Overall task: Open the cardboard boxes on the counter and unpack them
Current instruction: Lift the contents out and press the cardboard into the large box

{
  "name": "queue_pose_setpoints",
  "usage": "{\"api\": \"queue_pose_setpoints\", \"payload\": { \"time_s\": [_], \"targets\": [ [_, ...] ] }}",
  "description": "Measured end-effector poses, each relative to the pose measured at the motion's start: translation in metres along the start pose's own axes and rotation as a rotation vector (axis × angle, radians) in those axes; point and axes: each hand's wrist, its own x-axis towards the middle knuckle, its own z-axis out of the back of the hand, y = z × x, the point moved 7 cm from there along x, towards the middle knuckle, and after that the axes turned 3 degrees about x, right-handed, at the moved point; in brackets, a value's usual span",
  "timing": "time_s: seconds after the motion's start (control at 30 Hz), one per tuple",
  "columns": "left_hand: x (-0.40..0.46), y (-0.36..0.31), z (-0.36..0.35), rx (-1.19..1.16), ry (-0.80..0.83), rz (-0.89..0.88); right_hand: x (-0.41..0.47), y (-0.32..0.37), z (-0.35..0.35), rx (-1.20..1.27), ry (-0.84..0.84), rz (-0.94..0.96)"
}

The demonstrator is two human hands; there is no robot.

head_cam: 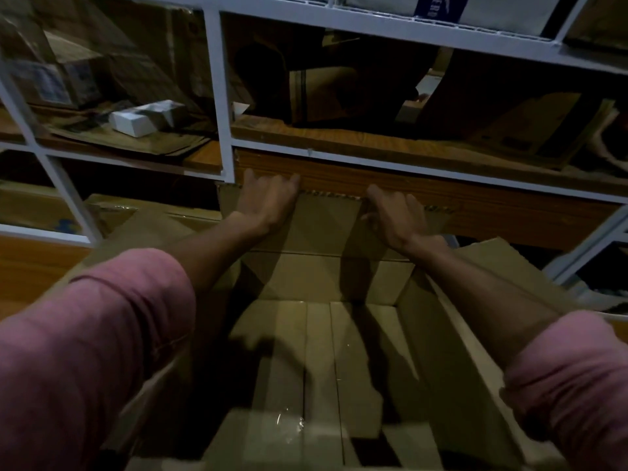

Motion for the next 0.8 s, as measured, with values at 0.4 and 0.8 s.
{"api": "queue_pose_setpoints", "payload": {
  "time_s": [0.4, 0.8],
  "targets": [
    [-0.053, -0.021, -0.016, 0.082, -0.262, -0.155, -0.019, -0.008, -0.029, -0.06, 0.121, -0.121],
    [-0.082, -0.002, -0.106, -0.161, 0.122, 0.175, -0.047, 0.0, -0.064, -0.08, 0.09, -0.138]
  ]
}}
